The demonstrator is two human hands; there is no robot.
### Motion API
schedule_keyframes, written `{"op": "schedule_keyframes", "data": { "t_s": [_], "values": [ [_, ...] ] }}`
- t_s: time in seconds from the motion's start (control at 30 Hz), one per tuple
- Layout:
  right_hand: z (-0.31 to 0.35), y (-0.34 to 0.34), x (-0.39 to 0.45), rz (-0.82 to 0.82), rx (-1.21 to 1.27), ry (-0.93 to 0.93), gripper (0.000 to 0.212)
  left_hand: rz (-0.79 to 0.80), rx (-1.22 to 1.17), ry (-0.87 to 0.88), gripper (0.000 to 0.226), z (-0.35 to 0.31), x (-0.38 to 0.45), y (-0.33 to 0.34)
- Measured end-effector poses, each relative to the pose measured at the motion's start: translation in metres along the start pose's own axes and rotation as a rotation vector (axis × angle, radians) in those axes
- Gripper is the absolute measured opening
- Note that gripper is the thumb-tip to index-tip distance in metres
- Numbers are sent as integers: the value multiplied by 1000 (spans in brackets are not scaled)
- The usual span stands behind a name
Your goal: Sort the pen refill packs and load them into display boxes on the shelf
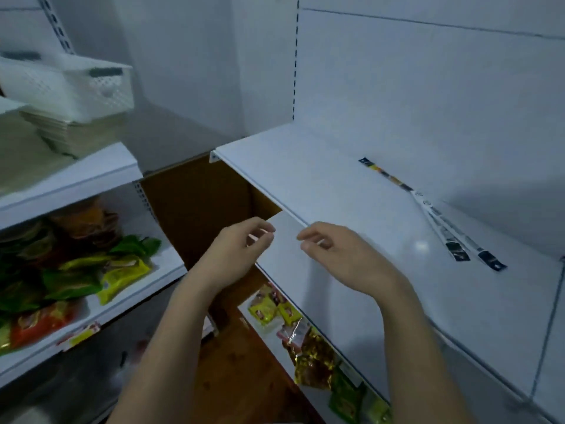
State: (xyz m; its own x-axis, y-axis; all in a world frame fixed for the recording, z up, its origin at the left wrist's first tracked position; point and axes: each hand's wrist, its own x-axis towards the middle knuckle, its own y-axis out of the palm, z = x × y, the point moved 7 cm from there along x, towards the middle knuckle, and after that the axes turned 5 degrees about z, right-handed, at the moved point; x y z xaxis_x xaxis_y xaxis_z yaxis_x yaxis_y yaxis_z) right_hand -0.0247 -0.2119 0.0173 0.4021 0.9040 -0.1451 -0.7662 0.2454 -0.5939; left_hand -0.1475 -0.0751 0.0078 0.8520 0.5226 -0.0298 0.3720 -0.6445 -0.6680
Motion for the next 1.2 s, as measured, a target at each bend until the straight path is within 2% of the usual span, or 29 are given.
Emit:
{"op": "schedule_keyframes", "data": {
  "t_s": [0.1, 0.2, 0.47, 0.57, 0.63, 0.73, 0.83, 0.93, 1.07, 1.13, 1.2],
  "values": [
    [-9, -46, 14, -175, 128, -39, 13, -18, -109, 113, 11, -23, 56, -1],
    [-39, -94, 14, -418, 131, 27, 14, 12, -112, 202, 16, -48, 110, 14],
    [-116, -149, -52, -965, 58, 264, 17, 276, -39, 478, 19, -120, 195, 116],
    [-136, -153, -79, -1169, 5, 369, 20, 211, 100, 625, 18, -133, 229, 137],
    [-149, -151, -92, -1259, -31, 468, 25, 141, 157, 688, 28, -135, 251, 141],
    [-159, -151, -97, -1310, -140, 543, 25, 72, 258, 778, 39, -133, 274, 147],
    [-164, -151, -95, -1311, -167, 572, 25, 11, 302, 762, 39, -124, 283, 152],
    [-163, -152, -94, -1333, -172, 557, 25, -15, 372, 668, 33, -119, 286, 154],
    [-162, -150, -87, -1280, -245, 577, 32, -145, 460, 528, 16, -110, 288, 142],
    [-166, -149, -87, -1272, -259, 631, 33, -205, 502, 395, 15, -99, 291, 130],
    [-172, -148, -89, -1258, -304, 739, 32, -294, 435, 291, 14, -94, 290, 110]
  ]
}}
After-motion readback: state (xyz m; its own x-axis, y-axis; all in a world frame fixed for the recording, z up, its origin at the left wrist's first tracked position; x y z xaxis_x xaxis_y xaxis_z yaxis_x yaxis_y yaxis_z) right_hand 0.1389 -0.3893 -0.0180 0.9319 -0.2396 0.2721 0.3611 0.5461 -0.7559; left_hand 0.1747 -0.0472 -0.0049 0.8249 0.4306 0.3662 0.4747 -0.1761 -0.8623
